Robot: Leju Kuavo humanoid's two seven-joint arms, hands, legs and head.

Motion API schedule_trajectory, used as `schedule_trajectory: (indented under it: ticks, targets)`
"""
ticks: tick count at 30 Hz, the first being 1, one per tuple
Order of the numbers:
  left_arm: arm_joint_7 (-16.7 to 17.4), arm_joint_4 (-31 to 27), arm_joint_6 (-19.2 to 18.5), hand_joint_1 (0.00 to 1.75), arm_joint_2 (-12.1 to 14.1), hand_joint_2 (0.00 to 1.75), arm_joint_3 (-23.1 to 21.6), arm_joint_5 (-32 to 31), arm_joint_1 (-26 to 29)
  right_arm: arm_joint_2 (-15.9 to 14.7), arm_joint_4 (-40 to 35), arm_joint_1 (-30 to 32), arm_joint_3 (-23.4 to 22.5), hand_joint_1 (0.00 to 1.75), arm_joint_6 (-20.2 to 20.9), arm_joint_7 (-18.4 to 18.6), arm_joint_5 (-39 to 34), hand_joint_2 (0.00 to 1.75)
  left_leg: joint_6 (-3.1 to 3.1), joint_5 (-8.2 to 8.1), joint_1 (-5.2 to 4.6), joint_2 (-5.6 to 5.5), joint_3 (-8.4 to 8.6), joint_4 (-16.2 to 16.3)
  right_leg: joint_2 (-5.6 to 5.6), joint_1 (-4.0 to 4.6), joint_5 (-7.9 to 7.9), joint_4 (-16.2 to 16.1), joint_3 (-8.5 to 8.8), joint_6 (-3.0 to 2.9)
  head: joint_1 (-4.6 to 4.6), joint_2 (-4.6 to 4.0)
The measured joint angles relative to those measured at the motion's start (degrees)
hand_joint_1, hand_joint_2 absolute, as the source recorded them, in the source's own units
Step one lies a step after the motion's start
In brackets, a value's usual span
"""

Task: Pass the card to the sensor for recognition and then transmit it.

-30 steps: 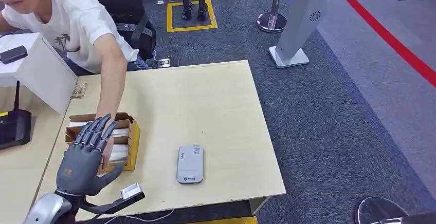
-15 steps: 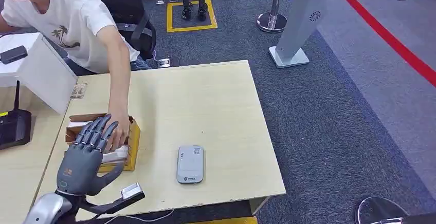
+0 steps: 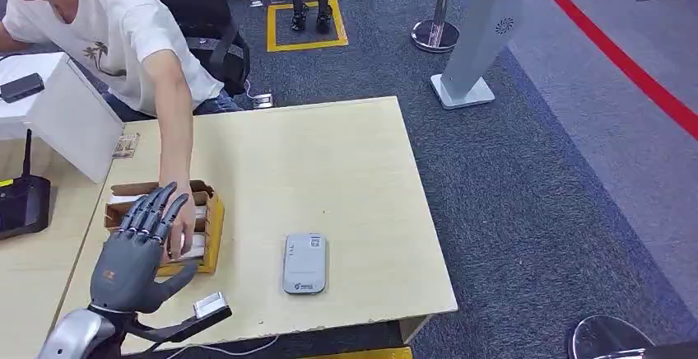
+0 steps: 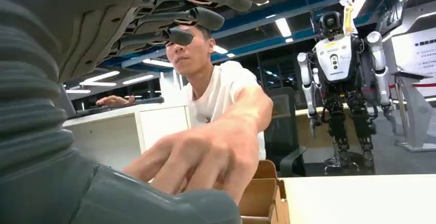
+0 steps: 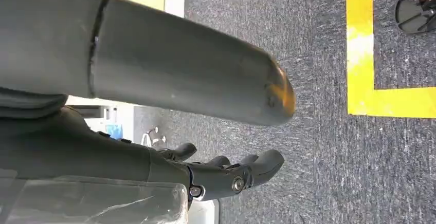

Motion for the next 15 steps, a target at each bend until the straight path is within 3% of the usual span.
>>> schedule_trajectory:
  ticks: [15]
  targets:
    - [0.04,0.0,0.11,0.0,0.0,1.75,0.0,0.0,0.01,0.0,0.13,0.01,0.0,0.0,0.0,0.09,0.44,1.75,0.0,0.0,0.0,0.0,0.0,0.0,0.0,0.0,0.0,0.0,0.0,0.0,0.0,0.0]
